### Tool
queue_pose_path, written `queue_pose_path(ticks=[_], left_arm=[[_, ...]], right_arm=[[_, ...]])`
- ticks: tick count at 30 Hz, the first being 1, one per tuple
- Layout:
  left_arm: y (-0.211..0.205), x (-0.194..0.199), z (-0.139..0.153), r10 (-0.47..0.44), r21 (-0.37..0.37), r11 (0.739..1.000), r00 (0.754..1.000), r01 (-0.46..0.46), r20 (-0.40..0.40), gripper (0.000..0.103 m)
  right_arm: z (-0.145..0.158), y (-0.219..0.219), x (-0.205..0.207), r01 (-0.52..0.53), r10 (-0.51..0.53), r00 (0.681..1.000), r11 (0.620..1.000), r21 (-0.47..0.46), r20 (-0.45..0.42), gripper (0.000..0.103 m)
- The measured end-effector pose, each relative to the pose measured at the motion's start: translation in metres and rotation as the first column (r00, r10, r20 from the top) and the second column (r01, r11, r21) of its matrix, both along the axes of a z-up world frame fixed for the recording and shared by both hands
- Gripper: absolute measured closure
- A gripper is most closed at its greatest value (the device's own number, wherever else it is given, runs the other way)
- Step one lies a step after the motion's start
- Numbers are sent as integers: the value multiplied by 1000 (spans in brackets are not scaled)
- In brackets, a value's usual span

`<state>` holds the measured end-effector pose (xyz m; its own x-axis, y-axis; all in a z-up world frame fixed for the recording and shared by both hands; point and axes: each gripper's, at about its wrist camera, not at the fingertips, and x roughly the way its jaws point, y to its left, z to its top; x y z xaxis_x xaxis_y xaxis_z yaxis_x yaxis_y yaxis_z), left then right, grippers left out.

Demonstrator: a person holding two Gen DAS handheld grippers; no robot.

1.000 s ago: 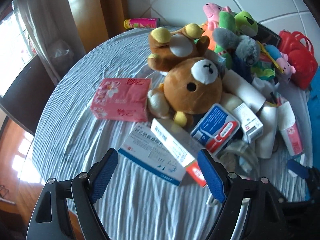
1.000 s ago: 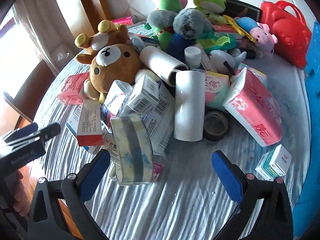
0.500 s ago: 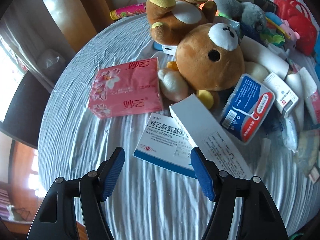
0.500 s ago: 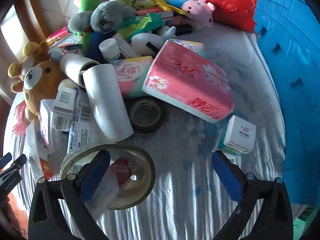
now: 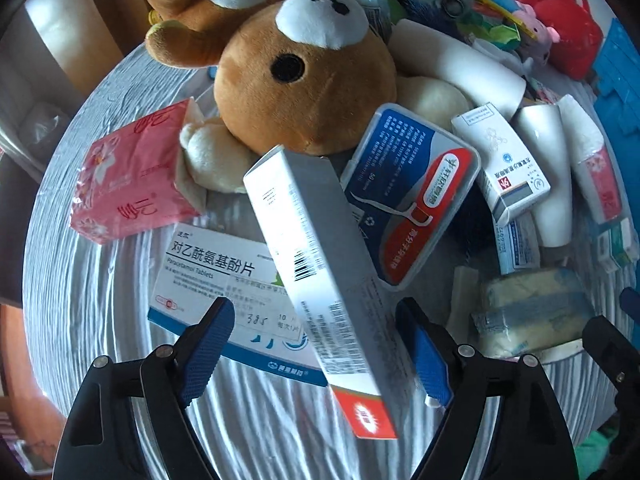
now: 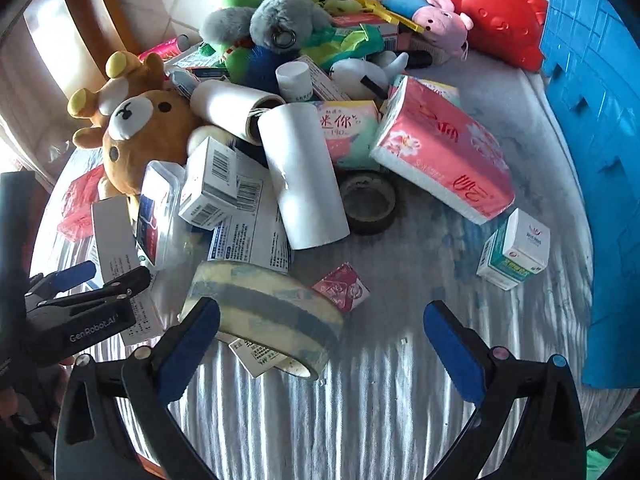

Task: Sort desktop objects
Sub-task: 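Reach into the pile and grasp the white medicine box with the left gripper, then grasp the pink-and-white ointment box with the right gripper while the left holds the white box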

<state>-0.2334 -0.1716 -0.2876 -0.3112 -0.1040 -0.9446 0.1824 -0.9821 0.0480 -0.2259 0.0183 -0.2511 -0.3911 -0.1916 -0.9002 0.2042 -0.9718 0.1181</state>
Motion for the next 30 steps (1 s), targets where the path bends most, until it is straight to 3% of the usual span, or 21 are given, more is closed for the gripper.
queue_pose_path(ticks=[2, 3, 4, 5, 6, 7, 11, 13, 15, 18, 20, 22, 24, 27, 30], left_arm=[[4, -1, -8, 2, -18, 1000, 1000, -2, 10, 23], [9, 0, -5, -15, -33, 999, 1000, 15, -10, 35], [14, 2, -3, -33, -45, 998, 999, 32, -29, 55], [19, 3, 1, -52, -36, 998, 998, 51, -37, 67], [23, 5, 5, -64, -25, 998, 997, 63, -43, 77], [25, 8, 6, -67, -26, 997, 997, 66, -49, 79], [30, 25, 7, -59, -34, 998, 997, 57, -58, 79], [32, 37, 10, -28, -35, 999, 998, 26, -64, 79], [38, 50, 18, 18, -37, 999, 996, -21, -83, 79], [49, 69, 31, 126, -20, 991, 985, -129, -116, 79], [59, 76, 34, 171, 4, 985, 978, -172, -117, 79], [68, 81, 33, 196, -6, 980, 975, -198, -106, 79], [74, 88, 32, 220, -9, 975, 971, -222, -94, 79], [60, 94, 25, 255, -17, 966, 964, -257, -74, 79], [48, 102, 20, 285, -30, 957, 957, -287, -61, 79]], right_arm=[[0, -1, 0, -19, 19, 1000, 1000, 3, 7, 0], [1, -2, 0, -30, 30, 1000, 999, 13, 4, 0], [1, -2, 0, -33, 33, 999, 999, 17, 1, 0], [2, -1, 1, -34, 34, 999, 999, 19, -2, 0], [2, -1, 1, -35, 35, 999, 999, 22, -4, 0], [1, 0, 2, -40, 40, 999, 999, 19, -3, 0], [-1, 1, 1, -54, 54, 999, 999, 8, 0, 0], [8, 8, 3, -65, 65, 997, 998, -12, -49, 0], [17, 17, 2, -78, 76, 992, 997, -17, -98, 0], [10, 28, -19, -123, 128, 988, 991, 61, -86, 0], [4, 35, -31, -172, 177, 982, 981, 89, -61, 16], [-1, 44, -34, -232, 236, 971, 969, 90, -34, 44], [-10, 48, -37, -259, 259, 966, 963, 74, 12, 53], [-25, 48, -37, -302, 298, 951, 952, 46, 78, 54], [-31, 24, -23, -390, 389, 916, 921, -16, 101, 59]])
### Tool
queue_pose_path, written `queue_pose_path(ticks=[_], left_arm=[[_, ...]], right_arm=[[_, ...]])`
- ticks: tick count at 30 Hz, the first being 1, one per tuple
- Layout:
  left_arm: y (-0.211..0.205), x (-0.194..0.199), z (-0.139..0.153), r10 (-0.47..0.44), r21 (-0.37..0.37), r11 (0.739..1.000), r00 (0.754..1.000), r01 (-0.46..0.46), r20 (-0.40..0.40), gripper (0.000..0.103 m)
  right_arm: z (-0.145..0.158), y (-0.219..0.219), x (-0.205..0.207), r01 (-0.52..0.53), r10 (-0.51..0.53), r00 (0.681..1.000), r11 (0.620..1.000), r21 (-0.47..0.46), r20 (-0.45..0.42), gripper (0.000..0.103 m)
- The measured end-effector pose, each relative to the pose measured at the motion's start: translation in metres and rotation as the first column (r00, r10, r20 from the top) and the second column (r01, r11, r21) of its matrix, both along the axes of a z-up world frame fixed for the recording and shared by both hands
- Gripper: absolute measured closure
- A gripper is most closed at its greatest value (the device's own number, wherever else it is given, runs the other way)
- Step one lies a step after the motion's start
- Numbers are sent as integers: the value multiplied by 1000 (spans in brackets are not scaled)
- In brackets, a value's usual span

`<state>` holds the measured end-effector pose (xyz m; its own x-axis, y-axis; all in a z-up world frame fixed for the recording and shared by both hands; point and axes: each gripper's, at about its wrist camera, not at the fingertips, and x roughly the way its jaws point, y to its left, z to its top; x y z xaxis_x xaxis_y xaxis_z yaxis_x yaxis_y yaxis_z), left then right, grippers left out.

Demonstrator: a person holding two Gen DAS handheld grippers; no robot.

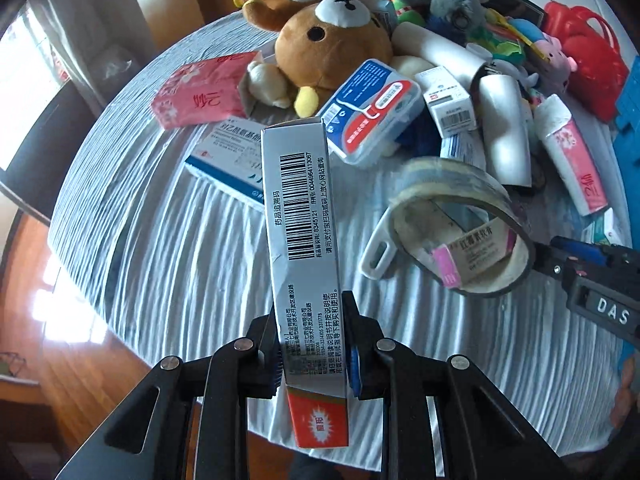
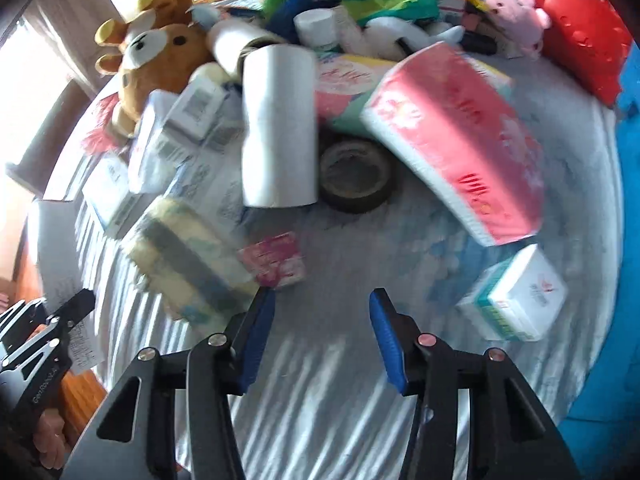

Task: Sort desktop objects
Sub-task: 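Grasp the pink-and-white ointment box with the right gripper while the left holds the white box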

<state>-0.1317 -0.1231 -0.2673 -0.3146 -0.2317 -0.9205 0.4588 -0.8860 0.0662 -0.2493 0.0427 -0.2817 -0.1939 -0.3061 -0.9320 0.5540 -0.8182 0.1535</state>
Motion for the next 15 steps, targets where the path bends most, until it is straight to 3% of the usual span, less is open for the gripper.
queue_pose_path(ticks=[4, 7, 10, 15], left_arm=[[-17, -2, -5, 32, -16, 999, 999, -32, 2, 79], [-28, -5, -8, 46, -19, 999, 999, -46, 1, 79], [-33, -3, -9, 45, -5, 999, 999, -45, -9, 79], [-30, -19, -22, 27, 19, 999, 1000, -27, 9, 80]], right_arm=[[9, -35, 18, -119, 125, 991, 984, -131, 40, 59], [18, -47, 24, -133, 132, 991, 987, -86, -24, 59], [19, -37, 15, -90, 89, 996, 994, -65, -21, 59], [13, -38, 21, -148, 151, 988, 987, 55, -38, 59]])
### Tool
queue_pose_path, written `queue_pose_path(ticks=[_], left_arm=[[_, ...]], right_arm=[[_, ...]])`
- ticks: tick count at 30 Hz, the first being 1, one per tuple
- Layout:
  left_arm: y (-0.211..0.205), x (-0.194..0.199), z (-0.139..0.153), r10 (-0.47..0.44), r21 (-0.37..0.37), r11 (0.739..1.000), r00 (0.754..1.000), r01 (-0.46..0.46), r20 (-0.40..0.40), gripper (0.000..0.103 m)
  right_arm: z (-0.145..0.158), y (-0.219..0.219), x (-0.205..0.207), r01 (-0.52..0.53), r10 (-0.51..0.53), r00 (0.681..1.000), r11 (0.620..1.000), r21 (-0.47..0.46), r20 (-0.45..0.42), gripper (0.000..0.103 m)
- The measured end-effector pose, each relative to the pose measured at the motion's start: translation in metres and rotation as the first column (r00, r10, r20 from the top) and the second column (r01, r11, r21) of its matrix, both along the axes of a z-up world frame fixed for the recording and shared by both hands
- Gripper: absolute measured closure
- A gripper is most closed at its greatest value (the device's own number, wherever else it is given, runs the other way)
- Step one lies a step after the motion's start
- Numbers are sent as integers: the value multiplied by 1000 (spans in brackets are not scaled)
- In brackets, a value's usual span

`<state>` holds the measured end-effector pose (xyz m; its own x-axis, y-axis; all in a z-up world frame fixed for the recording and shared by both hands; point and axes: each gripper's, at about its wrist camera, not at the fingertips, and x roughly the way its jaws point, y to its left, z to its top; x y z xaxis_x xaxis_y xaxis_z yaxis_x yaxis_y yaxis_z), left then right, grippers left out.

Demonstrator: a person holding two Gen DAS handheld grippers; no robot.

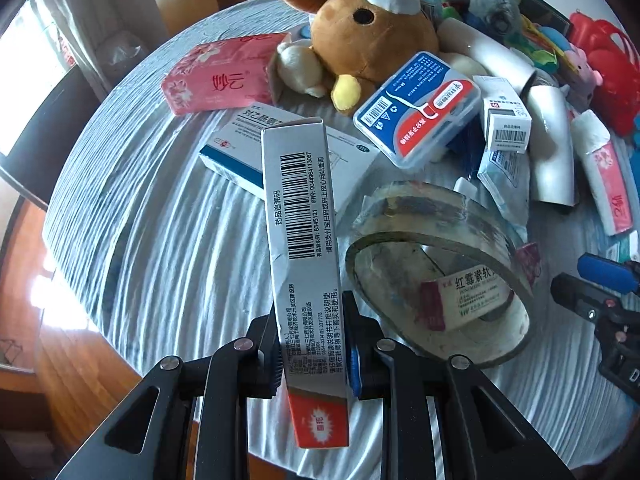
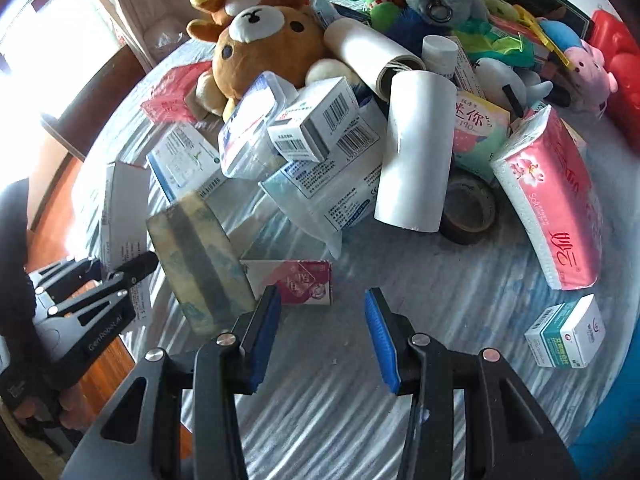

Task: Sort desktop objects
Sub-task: 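Grasp the pink-and-white ointment box with the right gripper while the left holds the white box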

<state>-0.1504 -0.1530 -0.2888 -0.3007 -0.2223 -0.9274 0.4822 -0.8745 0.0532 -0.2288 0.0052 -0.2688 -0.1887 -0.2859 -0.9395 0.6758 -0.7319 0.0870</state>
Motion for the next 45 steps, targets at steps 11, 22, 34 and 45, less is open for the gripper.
queue_pose_path(ticks=[11, 22, 34, 45], left_arm=[[-9, -21, 1, 38, -61, 997, 999, -38, -5, 80], [10, 24, 19, 257, -70, 963, 965, -260, -46, 80], [42, 37, -3, 423, -53, 902, 901, -429, -96, 80], [17, 41, -4, 456, -86, 883, 887, -461, -70, 80]], right_arm=[[-33, -24, 0, -280, 282, 959, 958, 52, -16, 58], [-27, -10, -14, -326, 327, 945, 942, -76, -2, 74], [-14, -16, -3, -498, 467, 859, 857, -133, -208, 74], [-24, -59, -11, -480, 455, 877, 849, -224, -154, 59]])
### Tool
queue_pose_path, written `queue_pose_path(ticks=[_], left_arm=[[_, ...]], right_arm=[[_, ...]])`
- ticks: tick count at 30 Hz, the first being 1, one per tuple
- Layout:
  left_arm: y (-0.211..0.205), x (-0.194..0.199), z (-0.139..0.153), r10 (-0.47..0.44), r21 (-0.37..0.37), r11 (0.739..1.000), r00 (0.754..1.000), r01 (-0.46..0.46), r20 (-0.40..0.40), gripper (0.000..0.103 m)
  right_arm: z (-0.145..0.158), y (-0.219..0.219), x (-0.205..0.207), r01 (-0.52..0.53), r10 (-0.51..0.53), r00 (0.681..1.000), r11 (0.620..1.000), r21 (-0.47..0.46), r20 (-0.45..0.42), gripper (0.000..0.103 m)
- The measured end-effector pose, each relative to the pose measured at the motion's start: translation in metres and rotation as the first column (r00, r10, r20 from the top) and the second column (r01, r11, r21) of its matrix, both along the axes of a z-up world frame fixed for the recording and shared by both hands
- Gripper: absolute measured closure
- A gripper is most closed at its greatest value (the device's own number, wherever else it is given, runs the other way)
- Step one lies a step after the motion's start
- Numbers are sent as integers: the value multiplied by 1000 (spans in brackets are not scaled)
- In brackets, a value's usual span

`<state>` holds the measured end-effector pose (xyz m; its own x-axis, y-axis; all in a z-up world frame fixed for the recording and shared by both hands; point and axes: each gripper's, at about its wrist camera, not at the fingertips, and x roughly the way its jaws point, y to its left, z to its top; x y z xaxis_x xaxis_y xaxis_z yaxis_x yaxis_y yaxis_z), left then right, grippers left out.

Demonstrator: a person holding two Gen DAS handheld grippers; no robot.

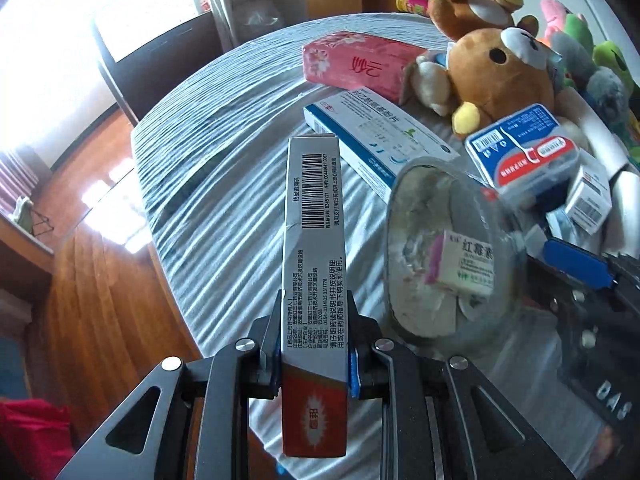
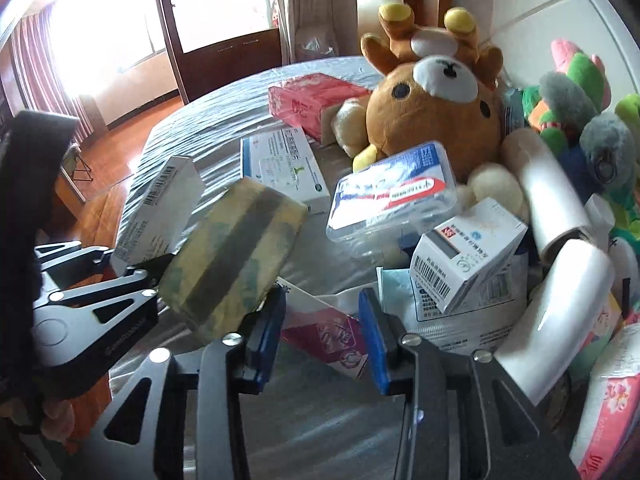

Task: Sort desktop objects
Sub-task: 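Grasp the pink-and-white ointment box with the right gripper while the left holds the white box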

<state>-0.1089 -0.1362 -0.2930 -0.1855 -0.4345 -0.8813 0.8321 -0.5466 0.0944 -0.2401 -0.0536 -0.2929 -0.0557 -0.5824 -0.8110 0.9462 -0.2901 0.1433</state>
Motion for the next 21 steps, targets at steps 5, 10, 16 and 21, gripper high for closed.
queue_pose_path(ticks=[5, 10, 16, 21], left_arm=[[33, 3, 0, -22, 54, 998, 1000, 23, -18, 80], [38, 4, -5, -16, 65, 998, 1000, 17, -11, 80], [35, 9, -4, -17, 70, 997, 1000, 18, -18, 80], [37, 12, -4, -19, 68, 998, 1000, 20, -25, 80]], right_arm=[[-10, 18, -3, 46, -55, 986, 997, 54, 161, 59], [-10, 33, 25, -4, -9, 993, 994, 112, 116, 59], [-21, 21, 46, -32, 36, 999, 986, 162, -17, 59], [-21, 11, 49, -29, 36, 998, 988, 153, -44, 58]])
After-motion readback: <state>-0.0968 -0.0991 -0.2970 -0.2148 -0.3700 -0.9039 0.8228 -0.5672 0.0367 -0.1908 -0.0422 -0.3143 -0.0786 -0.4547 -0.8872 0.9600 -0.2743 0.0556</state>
